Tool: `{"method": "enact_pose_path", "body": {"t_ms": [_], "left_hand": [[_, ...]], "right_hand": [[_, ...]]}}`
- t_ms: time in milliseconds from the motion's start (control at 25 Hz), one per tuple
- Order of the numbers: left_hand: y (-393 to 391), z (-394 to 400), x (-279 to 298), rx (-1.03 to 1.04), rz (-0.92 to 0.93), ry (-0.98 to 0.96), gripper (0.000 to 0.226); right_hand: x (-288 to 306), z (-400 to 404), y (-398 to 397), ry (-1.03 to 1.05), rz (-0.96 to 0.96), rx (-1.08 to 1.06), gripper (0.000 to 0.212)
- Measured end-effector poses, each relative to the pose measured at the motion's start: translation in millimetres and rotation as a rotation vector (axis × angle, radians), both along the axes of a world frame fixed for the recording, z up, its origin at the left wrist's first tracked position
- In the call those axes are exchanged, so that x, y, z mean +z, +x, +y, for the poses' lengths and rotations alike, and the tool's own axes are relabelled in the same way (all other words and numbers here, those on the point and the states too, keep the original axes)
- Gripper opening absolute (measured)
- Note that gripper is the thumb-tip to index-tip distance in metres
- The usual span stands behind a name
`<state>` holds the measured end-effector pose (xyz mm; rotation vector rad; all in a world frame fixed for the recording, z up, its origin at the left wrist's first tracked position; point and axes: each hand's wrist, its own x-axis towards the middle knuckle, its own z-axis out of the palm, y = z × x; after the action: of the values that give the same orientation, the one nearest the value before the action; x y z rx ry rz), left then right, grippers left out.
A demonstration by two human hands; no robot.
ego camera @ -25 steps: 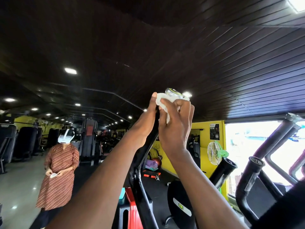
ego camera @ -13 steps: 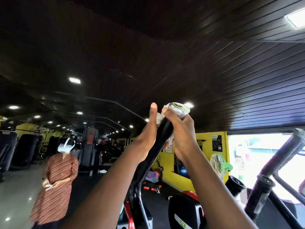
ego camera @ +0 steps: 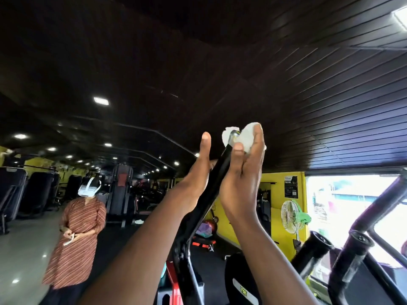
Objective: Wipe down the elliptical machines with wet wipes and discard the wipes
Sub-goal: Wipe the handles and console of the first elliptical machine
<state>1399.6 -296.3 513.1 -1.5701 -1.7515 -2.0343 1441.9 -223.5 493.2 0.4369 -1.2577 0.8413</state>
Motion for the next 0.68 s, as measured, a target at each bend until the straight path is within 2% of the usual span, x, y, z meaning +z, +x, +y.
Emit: {"method": "enact_pose_path", "body": {"t_ms": [80,120,280,480,600,680], "left_hand": [[-1.2,0.5,-1.7,0.007,0.027,-0.004,0.078],[0.7,-1.0,-5.4,0.018,0.034,-0.008,0.078],[-12.9,-1.3,-23.3,0.07,0.047,-0.047,0.076],[-21.9,-2.2,-36.0,0.085,0.001,-0.051,0.079],[-21.9,-3.9,-41.8,0.168,0.045,-0.093,0.076],[-20.9,-3.4,-47.4,0.203,0.041,-0.107,0.071]], "right_hand": [[-4.9,-0.9,-2.0,-0.075,-0.115,0.363,0.03],[-11.4,-0.9,-5.4,-0.11,-0.186,0.466,0.028],[-32.2,-3.6,-5.2,-0.092,-0.305,0.54,0.028],[-24.9,-0.5,-2.4,-0.123,-0.197,0.7,0.028],[-63.8,-7.8,-12.0,-0.029,-0.423,0.582,0.029],[-71.5,3.0,-15.6,-0.073,-0.459,0.548,0.029]]}}
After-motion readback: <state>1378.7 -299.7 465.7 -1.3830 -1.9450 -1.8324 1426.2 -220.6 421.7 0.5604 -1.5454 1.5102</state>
